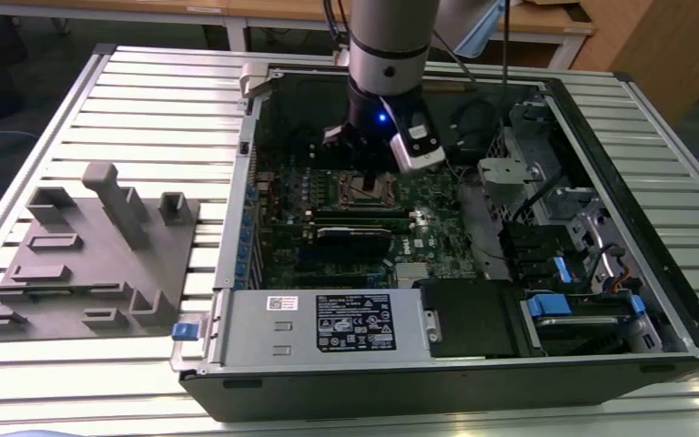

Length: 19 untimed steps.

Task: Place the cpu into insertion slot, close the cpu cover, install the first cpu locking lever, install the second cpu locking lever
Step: 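Install the second cpu locking lever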

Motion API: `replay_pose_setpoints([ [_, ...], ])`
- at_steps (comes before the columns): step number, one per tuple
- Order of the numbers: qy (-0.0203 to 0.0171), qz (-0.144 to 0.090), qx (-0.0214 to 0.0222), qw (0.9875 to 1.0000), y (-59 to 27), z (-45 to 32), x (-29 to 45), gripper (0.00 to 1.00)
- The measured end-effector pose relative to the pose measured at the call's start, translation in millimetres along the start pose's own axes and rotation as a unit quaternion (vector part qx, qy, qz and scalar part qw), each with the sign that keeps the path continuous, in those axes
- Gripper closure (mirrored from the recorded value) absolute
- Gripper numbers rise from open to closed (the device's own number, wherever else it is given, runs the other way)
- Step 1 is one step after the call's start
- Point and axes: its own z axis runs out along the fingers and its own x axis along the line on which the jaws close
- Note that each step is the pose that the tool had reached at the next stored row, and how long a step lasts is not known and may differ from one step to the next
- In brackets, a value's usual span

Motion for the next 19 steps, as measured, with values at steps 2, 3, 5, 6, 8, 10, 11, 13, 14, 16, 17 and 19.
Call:
replay_pose_setpoints([
  [2,0.0000,0.000,-0.0001,1.0000,-1.8,-0.1,-0.2,0.89],
  [3,0.0000,0.000,0.0000,1.0000,-2.5,-0.1,-0.2,0.89],
  [5,0.0000,0.000,0.0000,1.0000,-4.0,-0.2,-0.4,0.89],
  [6,0.0000,0.000,-0.0001,1.0000,-4.3,-0.2,-0.4,0.89],
  [8,0.0000,0.000,-0.0001,1.0000,-4.3,-0.2,-0.4,0.89],
  [10,0.0000,0.000,0.0000,1.0000,-4.5,-0.3,-0.4,0.89],
  [11,0.0000,0.000,0.0000,1.0000,-4.5,-0.3,-0.4,0.89],
  [13,0.0001,0.000,0.0001,1.0000,-4.5,-0.3,-0.4,0.89],
  [14,0.0005,0.000,0.0002,1.0000,-4.6,-0.3,-0.4,0.89],
  [16,0.0017,0.000,0.0002,1.0000,-4.6,-0.3,-0.4,0.89],
  [17,0.0024,0.000,0.0003,1.0000,-4.6,-0.2,-0.4,0.89],
  [19,0.0028,0.000,0.0003,1.0000,-4.6,-0.2,-0.4,0.89],
])
